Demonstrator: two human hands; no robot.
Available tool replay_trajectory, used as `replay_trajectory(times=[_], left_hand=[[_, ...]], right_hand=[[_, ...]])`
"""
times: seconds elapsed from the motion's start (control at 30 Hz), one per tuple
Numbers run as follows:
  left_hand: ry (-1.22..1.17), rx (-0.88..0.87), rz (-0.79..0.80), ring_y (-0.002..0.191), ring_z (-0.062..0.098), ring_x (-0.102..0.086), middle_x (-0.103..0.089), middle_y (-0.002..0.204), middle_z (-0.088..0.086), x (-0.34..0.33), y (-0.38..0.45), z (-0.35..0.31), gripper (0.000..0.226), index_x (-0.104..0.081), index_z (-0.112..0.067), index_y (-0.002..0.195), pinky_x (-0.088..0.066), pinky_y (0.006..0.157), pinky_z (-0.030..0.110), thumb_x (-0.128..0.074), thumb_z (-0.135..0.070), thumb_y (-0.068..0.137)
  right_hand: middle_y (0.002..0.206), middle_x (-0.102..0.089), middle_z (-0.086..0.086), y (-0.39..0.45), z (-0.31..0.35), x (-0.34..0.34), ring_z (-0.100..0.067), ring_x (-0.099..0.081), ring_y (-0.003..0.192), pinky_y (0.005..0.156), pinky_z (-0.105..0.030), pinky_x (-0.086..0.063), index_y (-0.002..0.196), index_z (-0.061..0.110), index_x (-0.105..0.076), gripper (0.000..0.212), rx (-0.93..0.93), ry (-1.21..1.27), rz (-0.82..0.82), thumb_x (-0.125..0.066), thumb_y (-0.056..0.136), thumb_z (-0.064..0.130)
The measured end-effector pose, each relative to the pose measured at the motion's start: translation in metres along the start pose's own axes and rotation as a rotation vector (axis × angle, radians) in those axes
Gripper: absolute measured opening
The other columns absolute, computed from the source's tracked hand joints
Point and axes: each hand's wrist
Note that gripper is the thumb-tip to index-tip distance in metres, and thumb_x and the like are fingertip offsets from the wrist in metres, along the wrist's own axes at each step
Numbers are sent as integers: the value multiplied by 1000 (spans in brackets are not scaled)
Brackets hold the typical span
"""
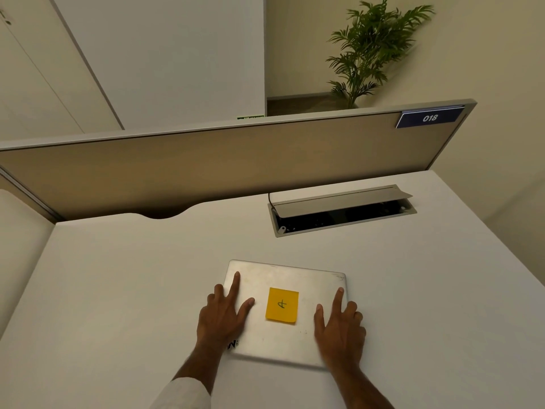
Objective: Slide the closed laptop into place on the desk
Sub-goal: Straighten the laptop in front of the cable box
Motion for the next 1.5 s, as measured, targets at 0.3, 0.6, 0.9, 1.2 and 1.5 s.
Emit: replay_trajectory(times=[0.3,0.6,0.9,1.2,1.5], left_hand=[[54,-6,-54,86,23,-55,-51,114,8,-4,-5,4,84,-18,-32,158,-43,57,31,-14,-79,88],[153,-102,-157,153,39,-9,-5,168,15,0,-15,7,83,-13,-29,159,-15,120,61,-28,-76,92],[135,-60,-94,150,44,-19,-5,167,19,13,-15,2,83,-12,-35,158,-27,113,63,-29,-79,89],[78,37,-69,83,27,-56,-56,110,14,10,-22,-10,87,-28,-34,155,-47,57,36,-3,-80,86],[-13,198,-57,85,30,-55,-54,104,16,12,-21,-30,79,-45,-29,148,-49,62,40,-3,-69,93]], right_hand=[[113,-53,-14,-3,0,1,-25,-52,89,65,-38,-49,151,15,-30,72,-1,-17,1,-27,94,59],[154,-31,-24,0,-5,-1,-41,-48,119,86,-53,-50,153,9,-23,76,76,-12,-95,-24,93,56],[152,-33,-26,-1,-7,10,-41,-51,113,85,-54,-49,153,8,-25,76,123,-43,-116,-28,93,54],[124,-52,-19,-7,-14,8,-28,-58,87,67,-41,-52,152,13,-27,73,37,-26,-32,-38,93,56],[128,-43,-12,-4,-14,-3,-23,-53,102,72,-33,-53,155,18,-18,72,69,-19,24,-25,96,59]])
Point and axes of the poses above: each hand's wrist, its own y-axis towards the middle knuckle, its own x-axis out of the back of the hand, z = x × y
